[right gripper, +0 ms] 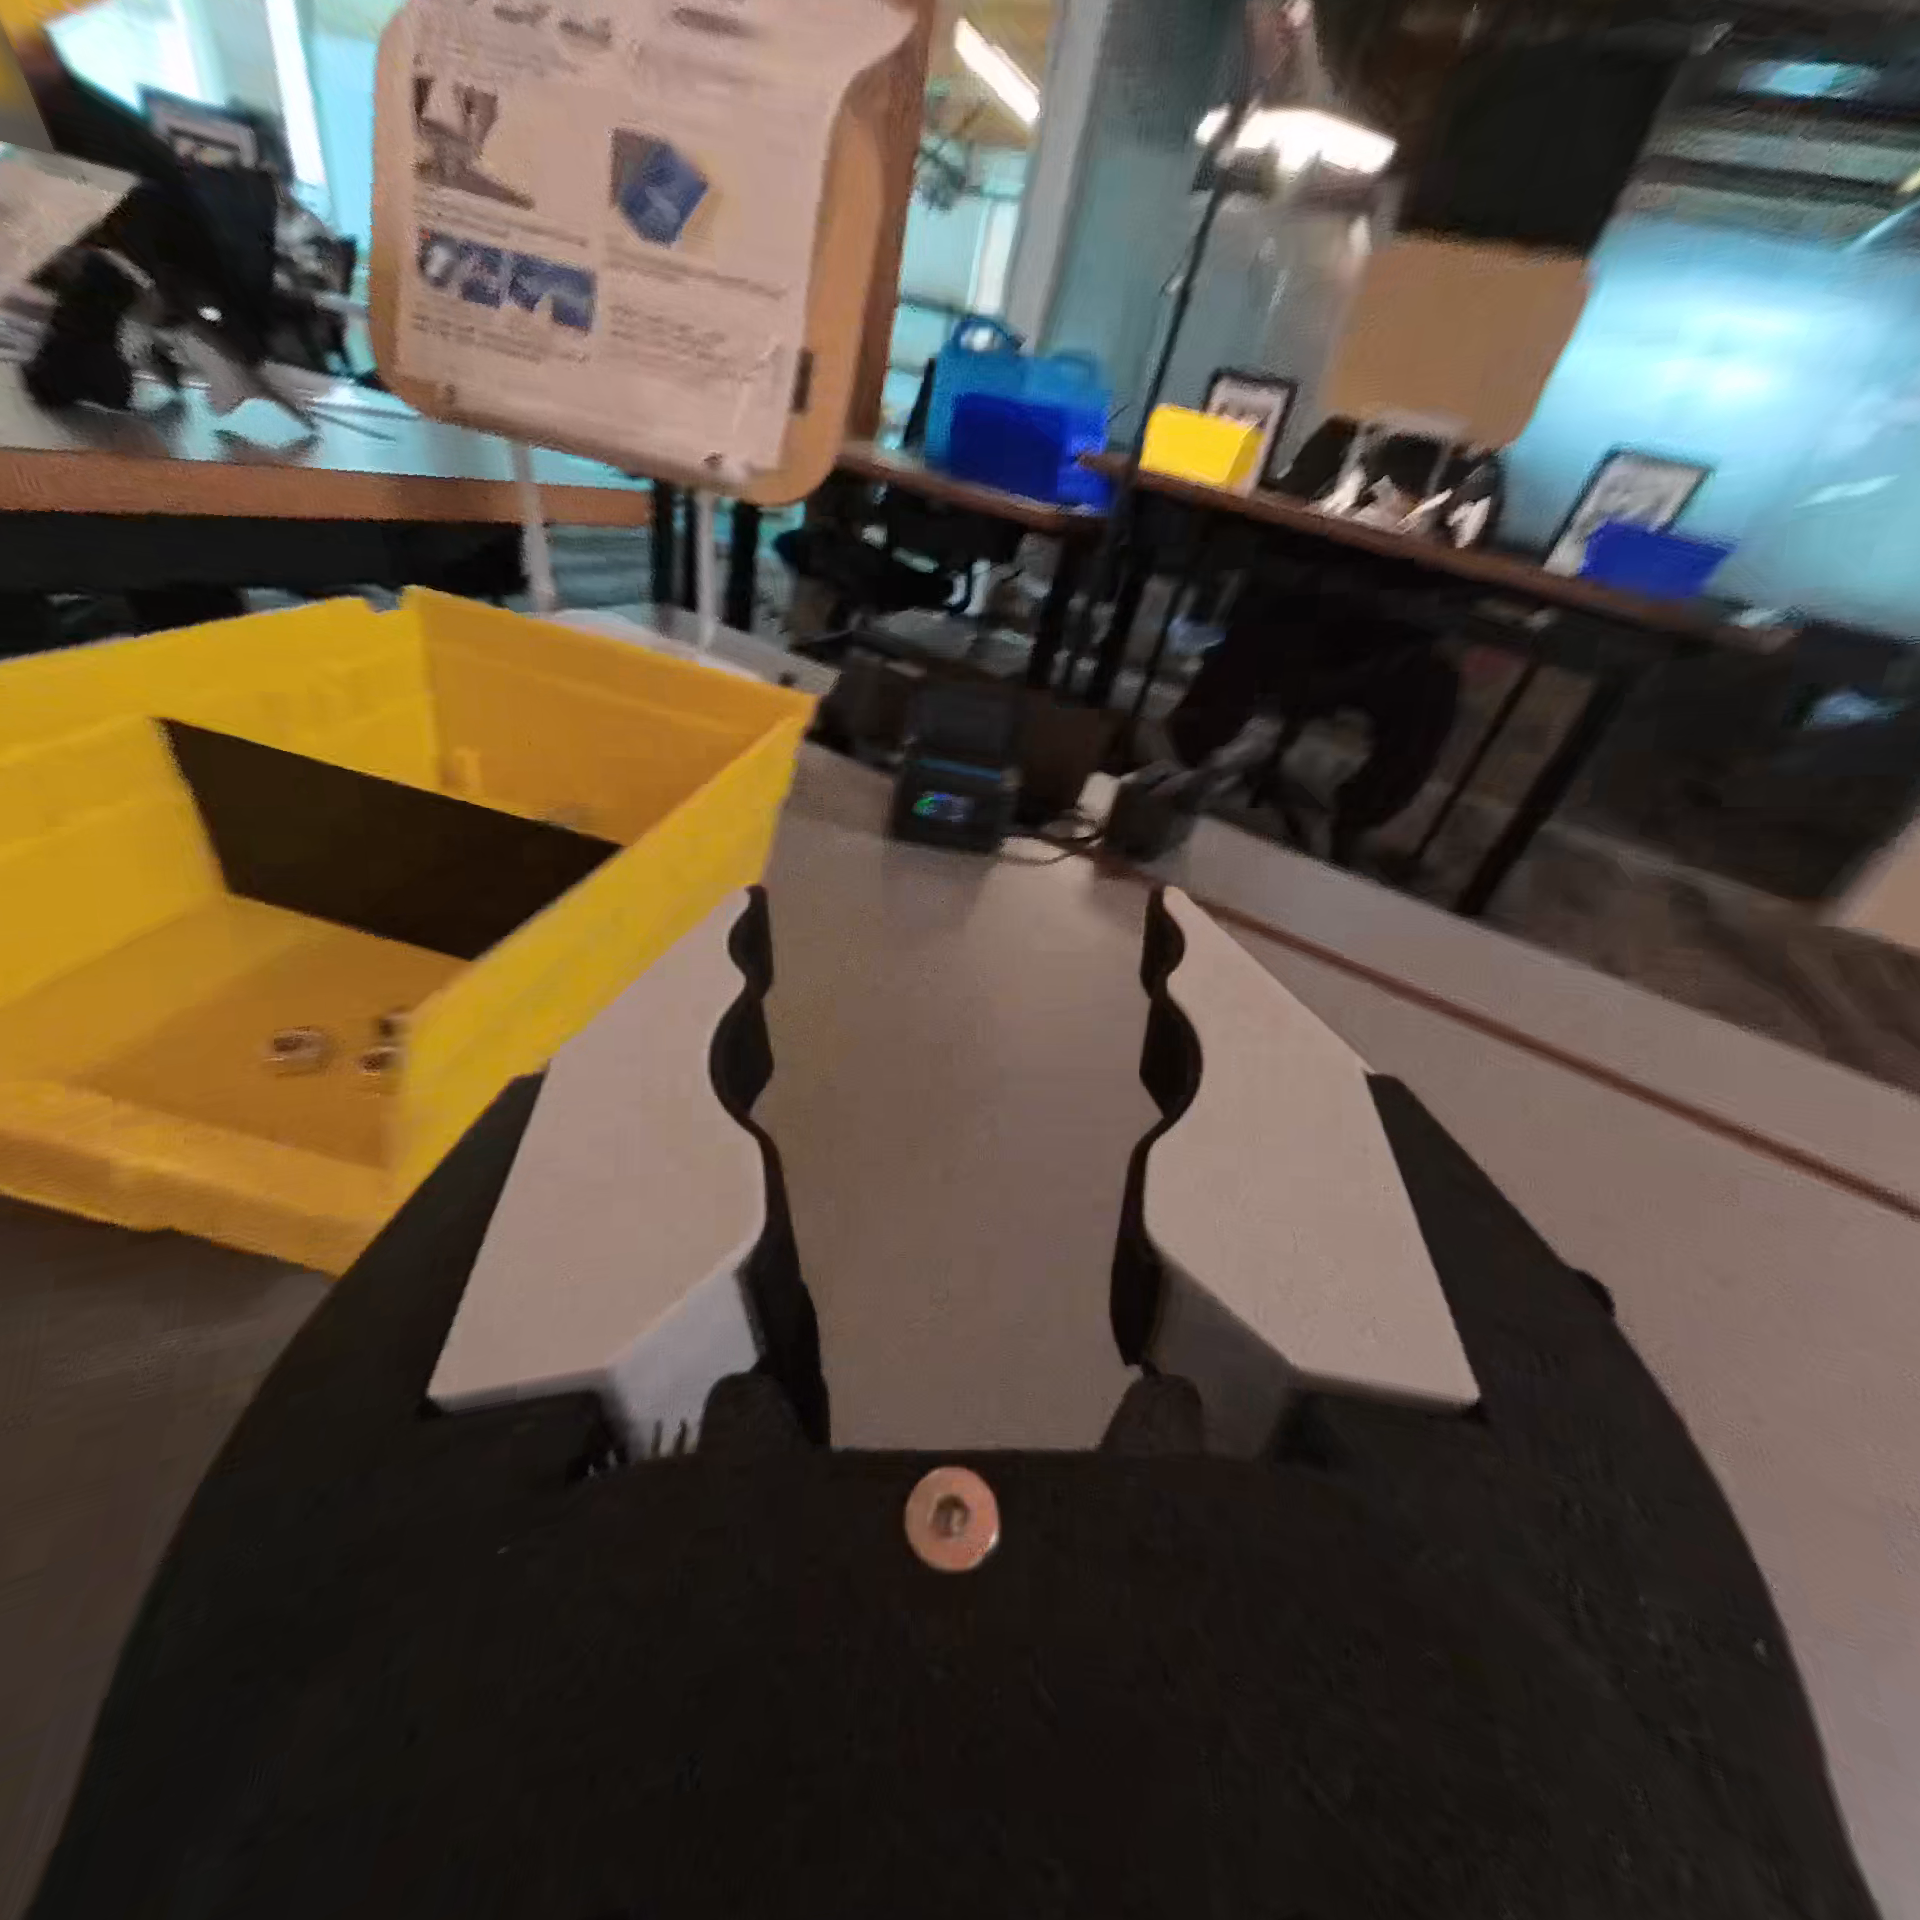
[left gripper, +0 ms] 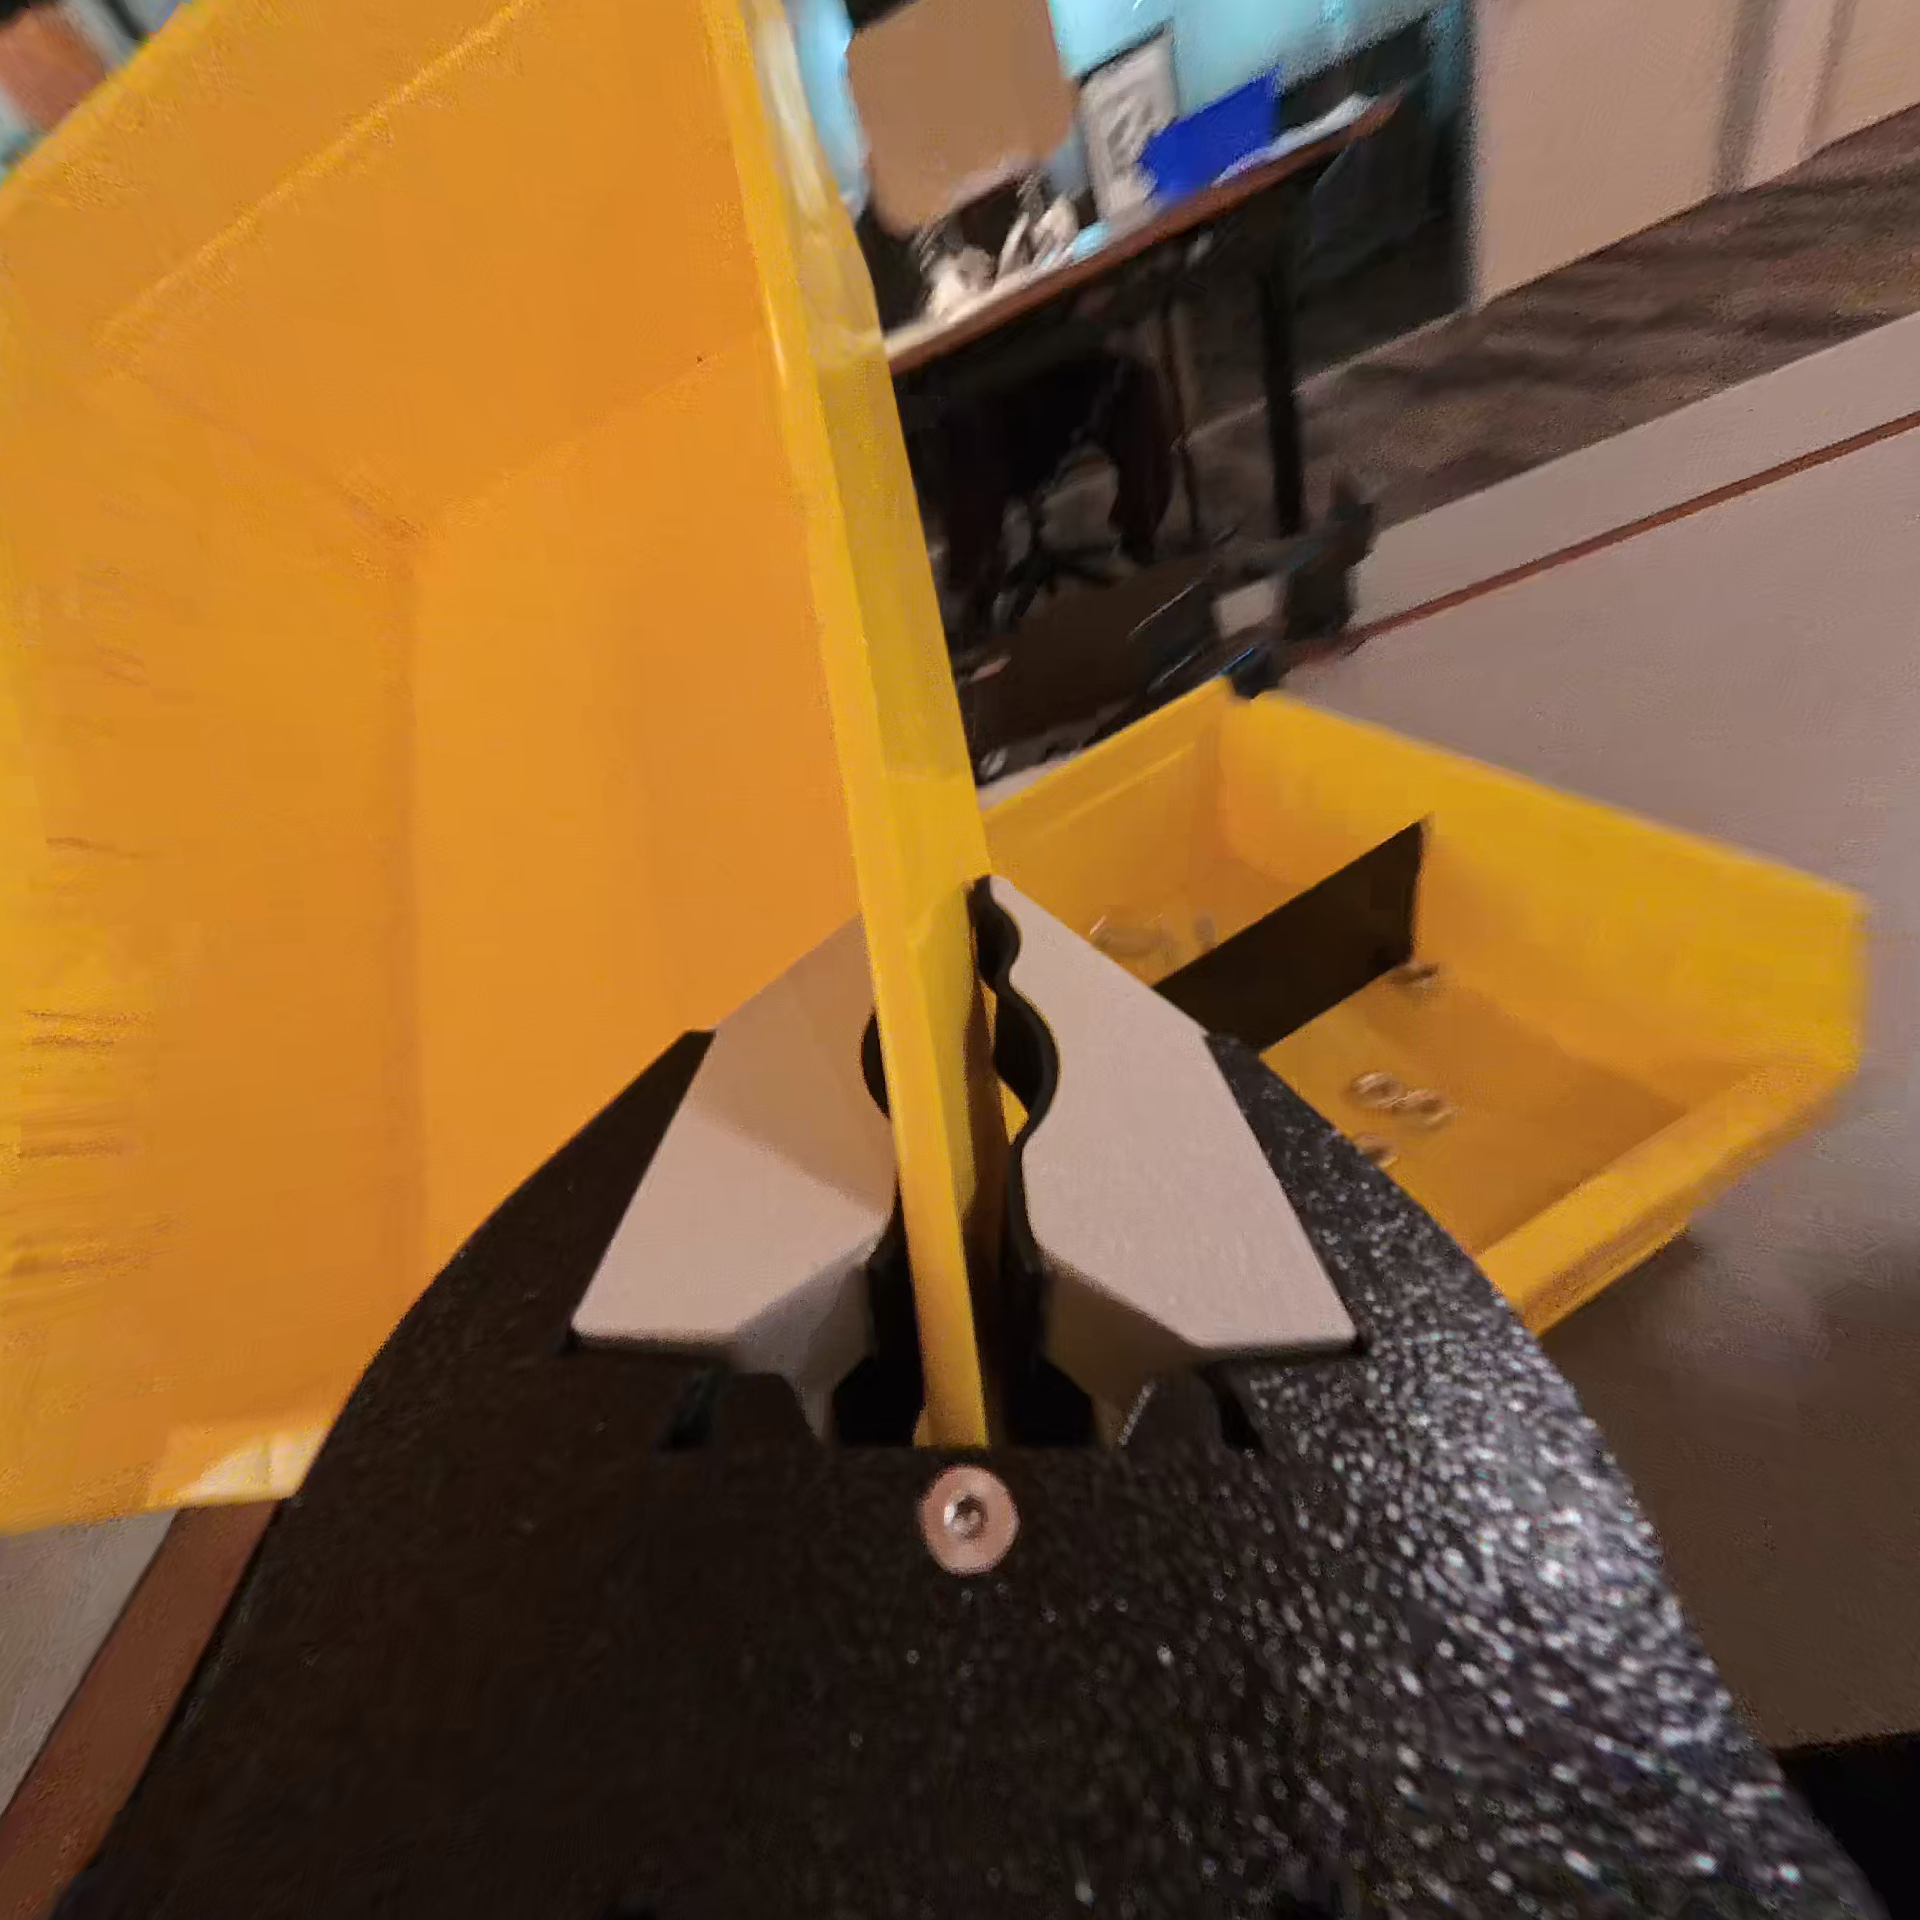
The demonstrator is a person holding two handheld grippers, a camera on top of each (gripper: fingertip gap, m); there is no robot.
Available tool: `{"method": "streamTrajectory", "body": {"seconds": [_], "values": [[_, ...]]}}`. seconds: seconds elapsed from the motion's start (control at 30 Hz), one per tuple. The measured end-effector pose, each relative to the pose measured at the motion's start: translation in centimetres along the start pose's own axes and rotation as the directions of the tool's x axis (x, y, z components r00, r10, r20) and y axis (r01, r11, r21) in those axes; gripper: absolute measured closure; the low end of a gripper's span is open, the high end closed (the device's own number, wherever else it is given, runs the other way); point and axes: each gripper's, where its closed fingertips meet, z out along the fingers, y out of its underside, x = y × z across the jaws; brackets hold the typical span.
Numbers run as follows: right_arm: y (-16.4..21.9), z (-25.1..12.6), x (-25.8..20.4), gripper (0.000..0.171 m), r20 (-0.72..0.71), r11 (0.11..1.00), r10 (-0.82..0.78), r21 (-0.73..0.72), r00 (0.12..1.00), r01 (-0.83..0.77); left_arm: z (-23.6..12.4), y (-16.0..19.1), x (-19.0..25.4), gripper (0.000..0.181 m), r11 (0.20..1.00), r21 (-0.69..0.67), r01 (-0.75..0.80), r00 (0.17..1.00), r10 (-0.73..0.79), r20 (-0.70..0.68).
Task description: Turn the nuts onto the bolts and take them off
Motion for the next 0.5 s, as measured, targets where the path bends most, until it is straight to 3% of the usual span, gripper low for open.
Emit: {"method": "streamTrajectory", "body": {"seconds": [0.17, 0.3, 0.4, 0.43, 0.5], "values": [[2.9, -7.4, 12.6, 0.104, -0.321, 0.97, -0.227, 0.01, 0.919, 0.243, 0.0, -7.9, 10.4, 0.178, 0.986, 0.162, -0.038, 0.934, 0.092, -0.346], [4.2, -14.2, 19.8, 0.108, -0.557, 0.982, -0.106, 0.074, 0.824, 0.177, 1.2, -12.4, 21.9, 0.178, 0.975, 0.213, -0.056, 0.761, 0.18, -0.623], [6.3, -17.8, 22.6, 0.116, -0.638, 0.983, 0.071, 0.175, 0.767, 0.055, 3.3, -13.4, 31.2, 0.178, 0.972, 0.206, -0.116, 0.614, 0.233, -0.754], [7.6, -17.3, 22.7, 0.115, -0.619, 0.989, 0.063, 0.145, 0.783, 0.035, 4.1, -13.2, 34.2, 0.177, 0.97, 0.195, -0.143, 0.571, 0.242, -0.784], [8.9, -18.0, 23.9, 0.115, -0.682, 0.995, 0.036, 0.09, 0.731, 0.035, 5.8, -11.8, 39.7, 0.177, 0.968, 0.162, -0.192, 0.5, 0.238, -0.832]]}}
